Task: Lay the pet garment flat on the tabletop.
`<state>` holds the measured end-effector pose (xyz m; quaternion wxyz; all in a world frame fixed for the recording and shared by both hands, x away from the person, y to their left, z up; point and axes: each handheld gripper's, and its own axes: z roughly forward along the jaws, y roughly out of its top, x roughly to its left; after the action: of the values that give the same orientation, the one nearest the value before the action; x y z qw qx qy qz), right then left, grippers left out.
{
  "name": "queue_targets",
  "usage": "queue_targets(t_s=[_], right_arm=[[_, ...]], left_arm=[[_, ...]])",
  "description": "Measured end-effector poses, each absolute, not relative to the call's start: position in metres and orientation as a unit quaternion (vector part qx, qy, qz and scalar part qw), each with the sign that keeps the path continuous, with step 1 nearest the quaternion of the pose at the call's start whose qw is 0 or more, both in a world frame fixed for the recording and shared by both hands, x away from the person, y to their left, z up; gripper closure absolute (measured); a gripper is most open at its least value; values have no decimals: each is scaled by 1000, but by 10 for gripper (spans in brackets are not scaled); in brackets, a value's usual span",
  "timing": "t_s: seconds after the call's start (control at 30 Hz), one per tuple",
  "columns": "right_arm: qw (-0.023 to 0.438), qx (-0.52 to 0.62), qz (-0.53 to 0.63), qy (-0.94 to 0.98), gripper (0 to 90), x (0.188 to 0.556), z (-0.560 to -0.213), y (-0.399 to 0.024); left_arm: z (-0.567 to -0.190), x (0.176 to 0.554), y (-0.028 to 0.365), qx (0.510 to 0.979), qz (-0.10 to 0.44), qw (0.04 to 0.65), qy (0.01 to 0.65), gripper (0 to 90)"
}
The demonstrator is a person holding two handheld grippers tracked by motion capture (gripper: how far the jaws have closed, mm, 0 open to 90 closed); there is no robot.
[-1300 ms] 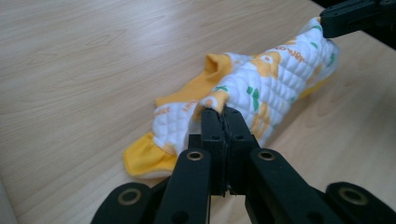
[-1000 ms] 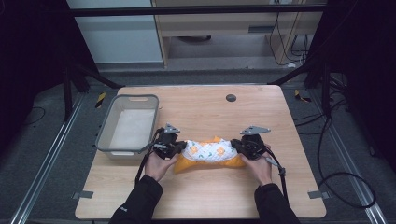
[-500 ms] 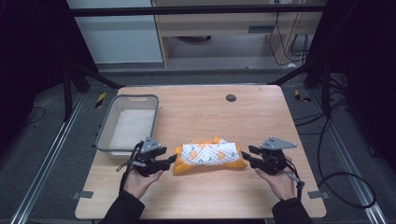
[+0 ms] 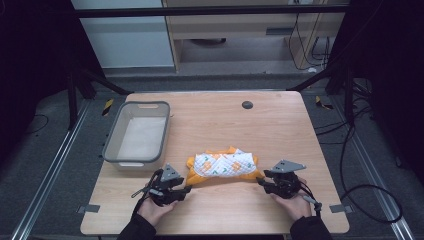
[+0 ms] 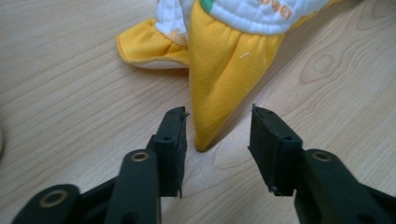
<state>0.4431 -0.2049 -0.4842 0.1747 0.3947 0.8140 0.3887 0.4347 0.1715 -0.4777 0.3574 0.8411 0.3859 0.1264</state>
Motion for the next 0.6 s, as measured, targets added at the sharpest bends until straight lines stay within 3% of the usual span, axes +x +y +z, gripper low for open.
queue_targets(t_s=[0.27,0.6], right_arm=[[169,396,382,818,846,444,-481,-196],[128,376,443,803,860,420,-445,-203]], left_arm=[[-474,438,174,833,93,366,404,865],[-438,420,186,819,89,419,382,885]])
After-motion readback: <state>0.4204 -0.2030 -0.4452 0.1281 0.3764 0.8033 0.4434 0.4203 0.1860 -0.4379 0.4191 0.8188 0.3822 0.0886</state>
